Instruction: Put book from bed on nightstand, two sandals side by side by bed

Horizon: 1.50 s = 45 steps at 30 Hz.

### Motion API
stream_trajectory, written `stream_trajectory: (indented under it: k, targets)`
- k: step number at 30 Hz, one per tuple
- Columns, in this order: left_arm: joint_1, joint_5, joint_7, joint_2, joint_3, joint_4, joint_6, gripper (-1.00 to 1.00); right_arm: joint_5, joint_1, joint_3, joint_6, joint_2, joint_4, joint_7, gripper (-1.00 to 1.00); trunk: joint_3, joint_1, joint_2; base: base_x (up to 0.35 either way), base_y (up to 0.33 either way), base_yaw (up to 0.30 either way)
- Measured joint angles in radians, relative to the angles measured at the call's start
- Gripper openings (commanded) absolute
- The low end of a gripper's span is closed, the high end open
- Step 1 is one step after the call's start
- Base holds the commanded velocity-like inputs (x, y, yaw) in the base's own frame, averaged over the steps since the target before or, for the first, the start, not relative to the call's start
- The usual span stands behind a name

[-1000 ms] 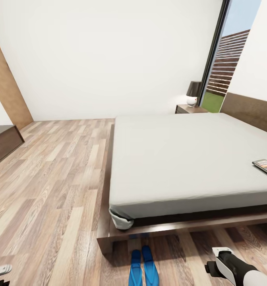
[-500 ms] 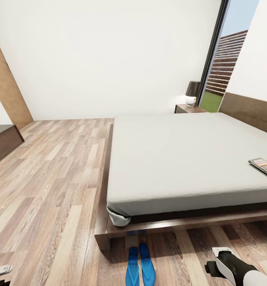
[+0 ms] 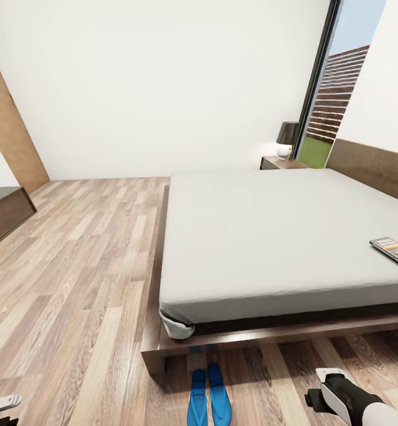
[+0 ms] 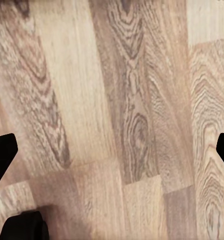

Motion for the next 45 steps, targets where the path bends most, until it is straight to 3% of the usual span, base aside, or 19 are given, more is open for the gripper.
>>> stream_trajectory:
  k: [30, 45]
  targets:
    - [0.001, -0.002, 0.001, -0.003, -0.001, 0.001, 0.002, 1.0, 0.0, 0.0, -0.002, 0.0, 0.0, -0.007, 0.0, 1.0, 0.094, -0.115, 0.21, 0.0, 0.0, 0.0]
    - [0.002, -0.002, 0.001, -0.021, -0.001, 0.001, 0.002, 1.0, -0.001, 0.0, -0.001, -0.001, 0.002, -0.007, -0.001, 1.0, 0.141, -0.173, 0.315, 0.0, 0.0, 0.0]
